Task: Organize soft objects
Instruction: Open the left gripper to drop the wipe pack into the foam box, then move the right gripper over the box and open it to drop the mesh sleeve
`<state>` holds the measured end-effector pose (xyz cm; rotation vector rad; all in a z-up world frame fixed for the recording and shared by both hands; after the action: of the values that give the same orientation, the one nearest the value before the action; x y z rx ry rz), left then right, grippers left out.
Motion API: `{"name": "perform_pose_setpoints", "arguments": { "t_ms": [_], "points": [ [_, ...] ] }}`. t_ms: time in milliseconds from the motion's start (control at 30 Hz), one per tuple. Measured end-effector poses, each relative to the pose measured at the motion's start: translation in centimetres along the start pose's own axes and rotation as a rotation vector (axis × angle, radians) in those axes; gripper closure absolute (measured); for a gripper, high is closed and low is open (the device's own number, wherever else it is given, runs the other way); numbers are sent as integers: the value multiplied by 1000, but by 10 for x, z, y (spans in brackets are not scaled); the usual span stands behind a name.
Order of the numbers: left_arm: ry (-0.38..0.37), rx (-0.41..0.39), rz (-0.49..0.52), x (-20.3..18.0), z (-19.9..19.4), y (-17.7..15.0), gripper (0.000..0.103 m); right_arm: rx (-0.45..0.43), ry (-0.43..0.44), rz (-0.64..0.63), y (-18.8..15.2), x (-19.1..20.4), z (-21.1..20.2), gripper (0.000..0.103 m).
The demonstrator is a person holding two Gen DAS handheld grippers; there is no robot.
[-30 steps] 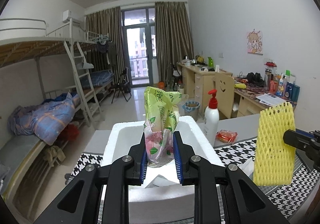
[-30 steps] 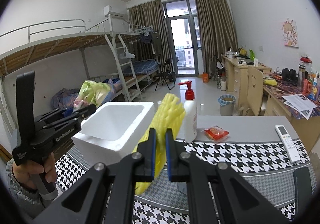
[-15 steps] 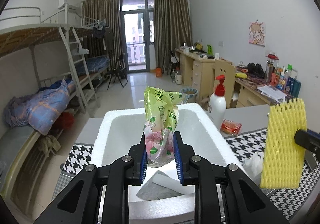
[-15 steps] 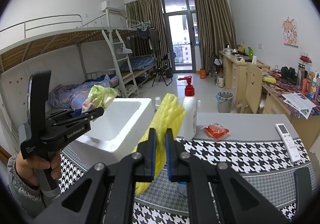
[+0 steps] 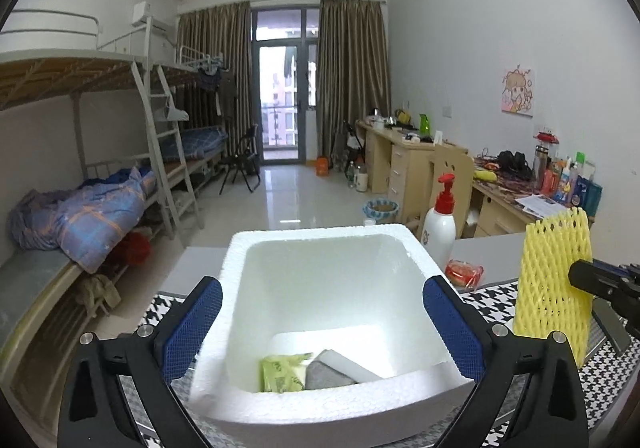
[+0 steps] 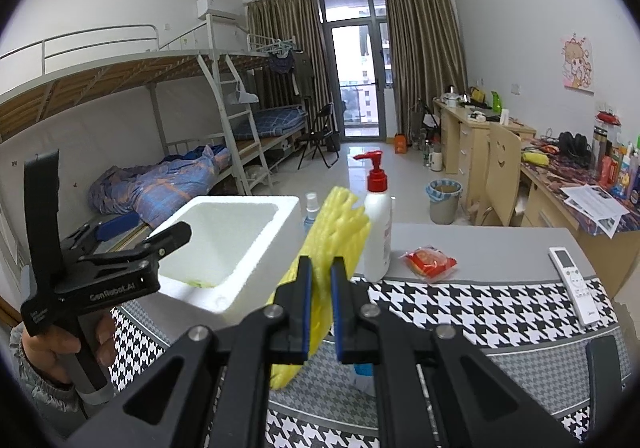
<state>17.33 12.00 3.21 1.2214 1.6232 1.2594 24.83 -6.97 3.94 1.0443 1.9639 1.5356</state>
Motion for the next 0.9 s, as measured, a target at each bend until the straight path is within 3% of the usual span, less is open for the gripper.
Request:
{"name": "perform_pose_setpoints", "arguments": {
  "t_ms": [267,900],
  "points": [
    [-2,-24,-5,10,-7,2,1,-11,13,-28,8,11,5,92],
    [71,-75,-28,44,-40,0,1,-32,59,-51,25,41,23,92]
  ]
}}
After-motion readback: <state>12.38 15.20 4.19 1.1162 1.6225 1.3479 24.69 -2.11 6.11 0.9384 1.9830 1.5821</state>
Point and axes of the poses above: each gripper's, at about its wrist camera, not at the fingertips, and z roughly the way its jaws point, x to its left, y to its top, the point moved 4 cm from there along z, roughly the way its jaws point, and after that the axes turned 9 degrees about -x, right-handed, at the moved point
